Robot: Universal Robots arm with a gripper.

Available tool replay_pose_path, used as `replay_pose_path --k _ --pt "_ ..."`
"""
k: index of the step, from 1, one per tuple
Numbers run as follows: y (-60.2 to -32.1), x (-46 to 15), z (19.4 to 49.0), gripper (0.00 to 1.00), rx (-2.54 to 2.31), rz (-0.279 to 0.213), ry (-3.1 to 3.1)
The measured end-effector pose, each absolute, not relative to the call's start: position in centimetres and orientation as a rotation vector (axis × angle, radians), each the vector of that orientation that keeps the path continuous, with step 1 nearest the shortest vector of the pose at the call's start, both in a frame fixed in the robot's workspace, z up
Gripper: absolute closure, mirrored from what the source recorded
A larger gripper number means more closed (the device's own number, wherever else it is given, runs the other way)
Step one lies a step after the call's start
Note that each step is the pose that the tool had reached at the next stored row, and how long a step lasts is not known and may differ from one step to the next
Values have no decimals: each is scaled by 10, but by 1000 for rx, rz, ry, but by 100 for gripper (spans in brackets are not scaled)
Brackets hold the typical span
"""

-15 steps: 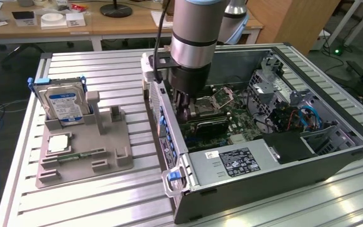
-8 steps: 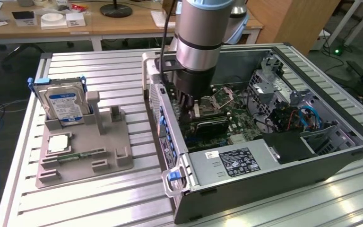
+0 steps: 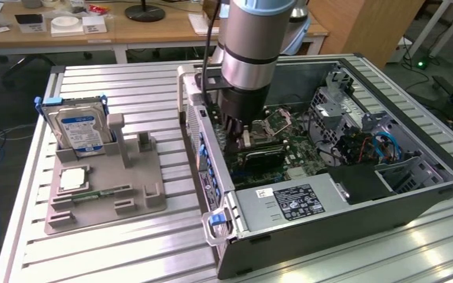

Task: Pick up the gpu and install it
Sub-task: 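Press down on the gpu until it lock into place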

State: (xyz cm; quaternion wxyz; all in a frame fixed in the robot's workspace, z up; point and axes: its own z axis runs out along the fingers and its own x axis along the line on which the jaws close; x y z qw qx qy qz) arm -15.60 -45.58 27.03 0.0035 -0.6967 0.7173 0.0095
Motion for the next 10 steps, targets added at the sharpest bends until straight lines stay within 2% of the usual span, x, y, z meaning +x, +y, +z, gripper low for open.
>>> replay_pose_path --k 10 --pt "-456 -156 262 90 -2190 42 2255"
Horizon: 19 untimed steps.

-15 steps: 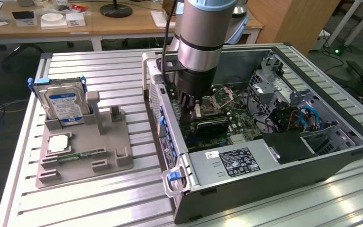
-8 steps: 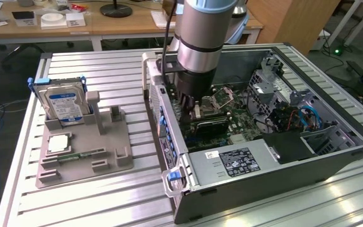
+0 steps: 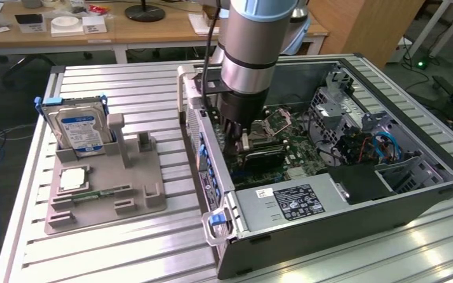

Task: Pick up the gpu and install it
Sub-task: 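Press down on the gpu until it lock into place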

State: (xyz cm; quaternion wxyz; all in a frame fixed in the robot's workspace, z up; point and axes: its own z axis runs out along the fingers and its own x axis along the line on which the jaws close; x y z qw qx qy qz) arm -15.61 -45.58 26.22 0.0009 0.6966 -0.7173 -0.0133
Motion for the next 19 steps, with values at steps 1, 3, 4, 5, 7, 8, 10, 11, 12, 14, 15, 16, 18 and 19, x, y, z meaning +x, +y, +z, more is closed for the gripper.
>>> replay_pose_path --k 1,3,4,5,7,8,10,11,12,14,15,16,18,19 --pt "-456 -156 262 90 2186 -46 -2250" --pt "-456 -156 261 90 2184 -51 -2249" --pt "-456 -155 262 90 2184 -52 -2250" --pt "-456 -155 262 90 2185 -53 -2251" --pt "-455 -155 267 90 2185 -53 -2251" --pt "-455 -155 270 90 2185 -52 -2250" --pt "-455 -155 272 90 2185 -53 -2250" --pt "-455 -155 272 90 2185 -53 -2250" --pt "-455 -155 272 90 2186 -54 -2251" --pt "-455 -153 272 90 2186 -55 -2251" --pt "-455 -151 272 90 2186 -56 -2251" --pt "-455 -149 272 90 2186 -56 -2252" --pt "-455 -145 272 90 2187 -57 -2252" --pt "-455 -143 272 90 2187 -58 -2252"
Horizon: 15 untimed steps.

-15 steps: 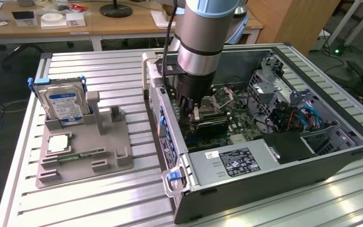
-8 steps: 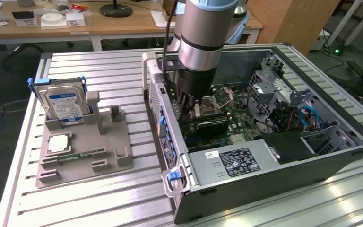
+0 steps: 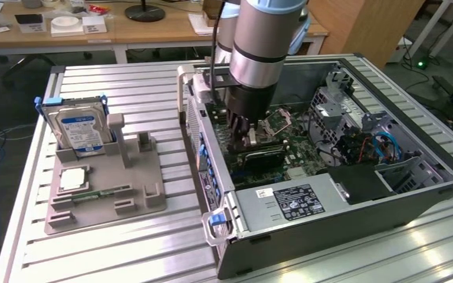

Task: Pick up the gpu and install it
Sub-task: 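Press down on the gpu until it lock into place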

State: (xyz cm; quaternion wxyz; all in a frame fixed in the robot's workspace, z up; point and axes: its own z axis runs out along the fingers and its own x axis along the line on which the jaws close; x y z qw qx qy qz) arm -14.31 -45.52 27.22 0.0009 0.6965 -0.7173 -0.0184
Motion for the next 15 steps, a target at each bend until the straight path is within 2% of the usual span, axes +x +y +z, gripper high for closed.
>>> replay_pose_path --k 15 --pt "-455 -110 272 90 2189 -61 -2254"
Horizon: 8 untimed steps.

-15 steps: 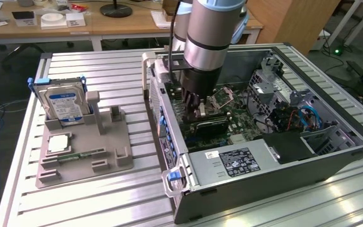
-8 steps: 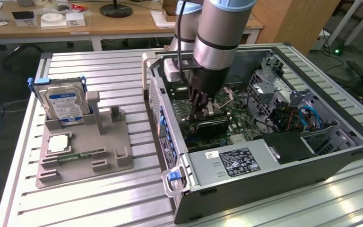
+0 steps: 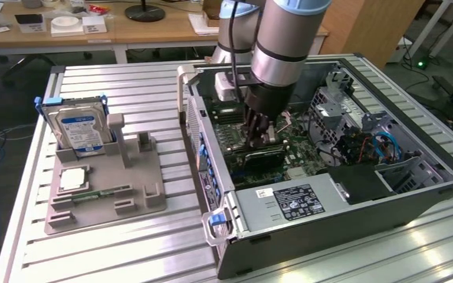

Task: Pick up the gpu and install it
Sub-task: 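Press down on the gpu until it lock into place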

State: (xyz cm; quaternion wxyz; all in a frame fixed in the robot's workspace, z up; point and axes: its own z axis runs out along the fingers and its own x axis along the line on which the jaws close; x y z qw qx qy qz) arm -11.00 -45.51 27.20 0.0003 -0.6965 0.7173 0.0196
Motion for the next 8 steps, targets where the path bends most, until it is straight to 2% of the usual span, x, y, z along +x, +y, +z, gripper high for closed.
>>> replay_pose_path --k 8 --pt "-455 -109 263 90 -2188 61 2253"
